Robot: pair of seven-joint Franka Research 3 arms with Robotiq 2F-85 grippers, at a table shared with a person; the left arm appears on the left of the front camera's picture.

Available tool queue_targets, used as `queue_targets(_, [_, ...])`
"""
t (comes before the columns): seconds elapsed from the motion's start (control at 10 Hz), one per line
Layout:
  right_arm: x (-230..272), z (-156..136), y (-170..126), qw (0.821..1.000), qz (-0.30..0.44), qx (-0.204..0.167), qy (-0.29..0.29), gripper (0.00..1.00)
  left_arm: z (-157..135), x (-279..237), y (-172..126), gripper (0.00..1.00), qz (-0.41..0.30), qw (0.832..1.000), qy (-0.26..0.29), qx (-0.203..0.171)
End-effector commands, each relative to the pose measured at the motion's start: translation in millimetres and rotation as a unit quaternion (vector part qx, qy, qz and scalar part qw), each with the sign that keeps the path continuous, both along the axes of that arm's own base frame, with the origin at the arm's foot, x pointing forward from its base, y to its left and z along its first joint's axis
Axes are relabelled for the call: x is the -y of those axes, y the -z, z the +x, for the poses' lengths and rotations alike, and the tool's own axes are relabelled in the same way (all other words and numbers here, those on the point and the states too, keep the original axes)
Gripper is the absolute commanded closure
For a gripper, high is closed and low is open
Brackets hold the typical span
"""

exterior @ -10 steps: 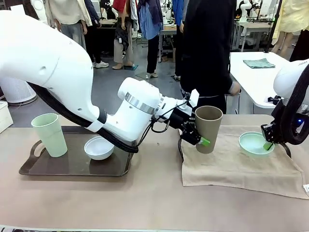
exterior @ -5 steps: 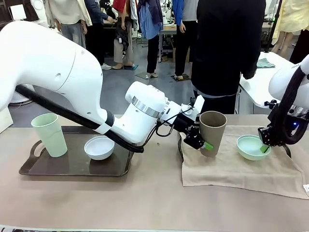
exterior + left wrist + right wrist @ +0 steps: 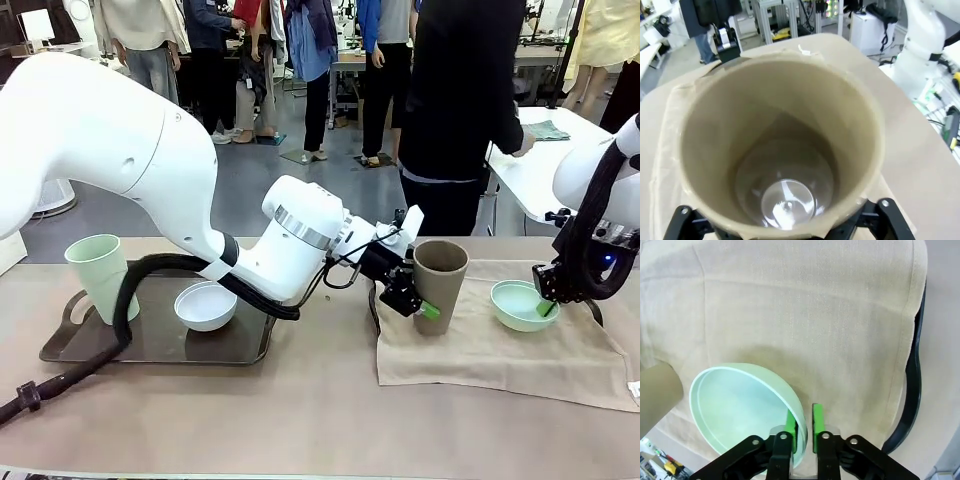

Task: Set up a tray with a mat and arrange the tableware.
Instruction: Place the Picnic Bowl and Reusable plastic cup back onto the Handle tray in front of the human's position.

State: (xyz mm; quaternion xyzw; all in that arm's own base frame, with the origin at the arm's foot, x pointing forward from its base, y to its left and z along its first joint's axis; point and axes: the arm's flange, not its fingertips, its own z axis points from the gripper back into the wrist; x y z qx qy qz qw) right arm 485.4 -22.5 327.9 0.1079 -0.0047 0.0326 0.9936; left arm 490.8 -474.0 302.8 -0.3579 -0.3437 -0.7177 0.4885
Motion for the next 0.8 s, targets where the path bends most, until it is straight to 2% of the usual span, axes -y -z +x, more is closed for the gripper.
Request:
queue_targets(0.0, [2.2,3.3,8.5,1.0,0.008,0.013,-0.008,0.0,3.0,-0.6,-6.0,0.0,0.0,1.0,0.004,-0.001])
queue_targets(0.1, [2.4,3.3,8.3,1.0,0.003,0.014,-0.008,0.31,2.9,-0.8,-6.8,0.0,0.0,1.0,0.003,-0.002])
queue_targets(0.2, [3.1,2.3,8.1,1.0,-0.005,0.013,-0.007,0.0,2.1,-1.4,-7.6,0.0,0.002,1.0,0.002,-0.002])
queue_targets(0.3, [5.4,-0.3,6.5,1.0,-0.012,0.013,-0.008,0.11,0.9,-4.1,-10.2,0.0,0.006,1.0,-0.006,-0.002])
queue_targets(0.4, [8.7,-4.5,1.5,1.0,-0.017,0.019,-0.01,0.0,-0.2,-8.7,-14.4,0.0,0.021,1.0,-0.018,-0.004])
queue_targets(0.7, [20.5,-22.0,-17.7,0.999,-0.025,0.035,-0.016,0.0,-1.3,-36.0,-27.6,0.0,0.078,0.994,-0.072,-0.014])
